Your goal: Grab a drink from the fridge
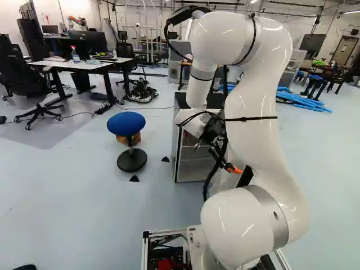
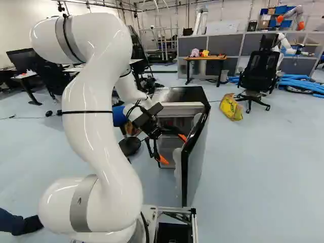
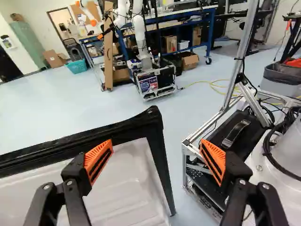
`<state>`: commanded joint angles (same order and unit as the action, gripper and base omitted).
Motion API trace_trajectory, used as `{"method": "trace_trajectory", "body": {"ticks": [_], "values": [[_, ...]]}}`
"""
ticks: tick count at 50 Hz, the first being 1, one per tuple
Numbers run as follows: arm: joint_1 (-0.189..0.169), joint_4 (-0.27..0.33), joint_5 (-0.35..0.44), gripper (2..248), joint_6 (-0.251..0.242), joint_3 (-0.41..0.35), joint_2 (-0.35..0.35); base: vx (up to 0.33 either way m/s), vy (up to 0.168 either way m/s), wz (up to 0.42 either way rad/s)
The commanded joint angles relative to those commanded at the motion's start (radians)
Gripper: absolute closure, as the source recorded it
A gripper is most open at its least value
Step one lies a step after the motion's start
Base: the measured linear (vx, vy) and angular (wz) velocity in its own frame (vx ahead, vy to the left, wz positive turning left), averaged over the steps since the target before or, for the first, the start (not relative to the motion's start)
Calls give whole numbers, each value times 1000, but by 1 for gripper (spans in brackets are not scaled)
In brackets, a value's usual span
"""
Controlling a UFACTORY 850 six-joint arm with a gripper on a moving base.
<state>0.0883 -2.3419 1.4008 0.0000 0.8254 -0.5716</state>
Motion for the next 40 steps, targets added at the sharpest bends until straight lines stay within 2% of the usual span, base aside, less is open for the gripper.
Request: {"method": "trace_trajectory", "body": {"ticks": [40], "values": [[-230, 0, -1, 3, 0, 199, -47, 0, 0, 0]]}}
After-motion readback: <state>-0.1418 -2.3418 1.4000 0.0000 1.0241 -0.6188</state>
